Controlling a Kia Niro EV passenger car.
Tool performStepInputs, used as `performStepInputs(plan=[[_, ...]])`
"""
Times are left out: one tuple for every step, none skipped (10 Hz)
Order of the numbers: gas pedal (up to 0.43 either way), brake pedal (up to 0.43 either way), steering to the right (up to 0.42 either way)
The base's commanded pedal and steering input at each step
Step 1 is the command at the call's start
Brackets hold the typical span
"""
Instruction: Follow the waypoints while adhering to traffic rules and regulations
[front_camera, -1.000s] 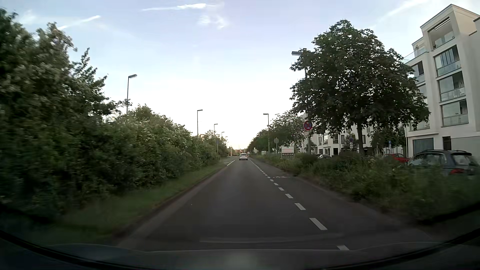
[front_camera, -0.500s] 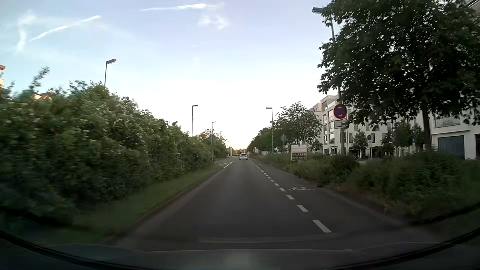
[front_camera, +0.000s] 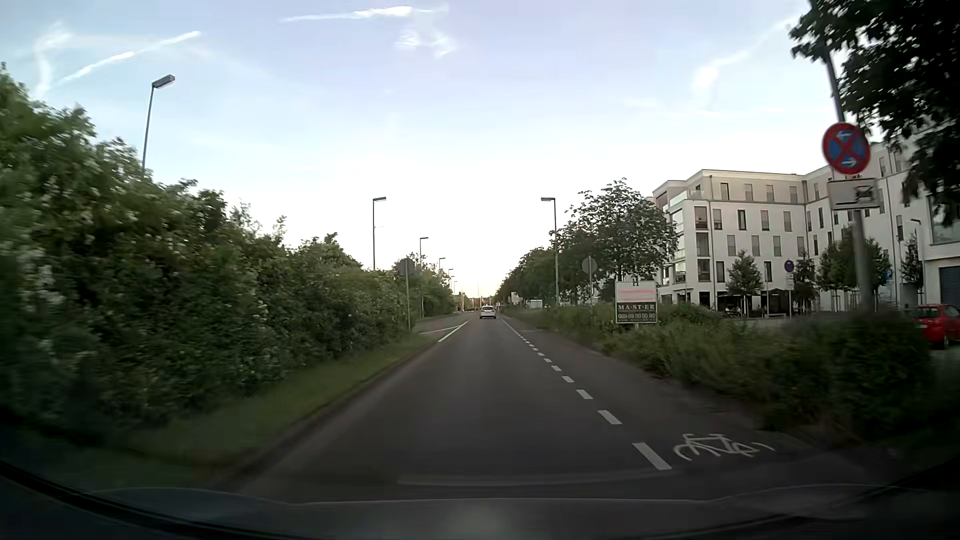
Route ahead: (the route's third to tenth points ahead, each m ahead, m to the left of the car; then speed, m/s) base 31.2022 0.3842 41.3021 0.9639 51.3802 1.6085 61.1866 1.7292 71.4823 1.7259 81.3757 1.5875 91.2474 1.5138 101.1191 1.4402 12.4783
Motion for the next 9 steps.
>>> performStepInputs(plan=[[0.02, 0.0, -0.003], [0.02, 0.0, -0.003], [0.02, 0.0, -0.003], [0.02, 0.0, -0.003], [0.02, 0.0, -0.003], [0.02, 0.0, -0.003], [0.02, 0.0, -0.003], [0.02, 0.0, -0.003], [0.02, 0.0, -0.002]])
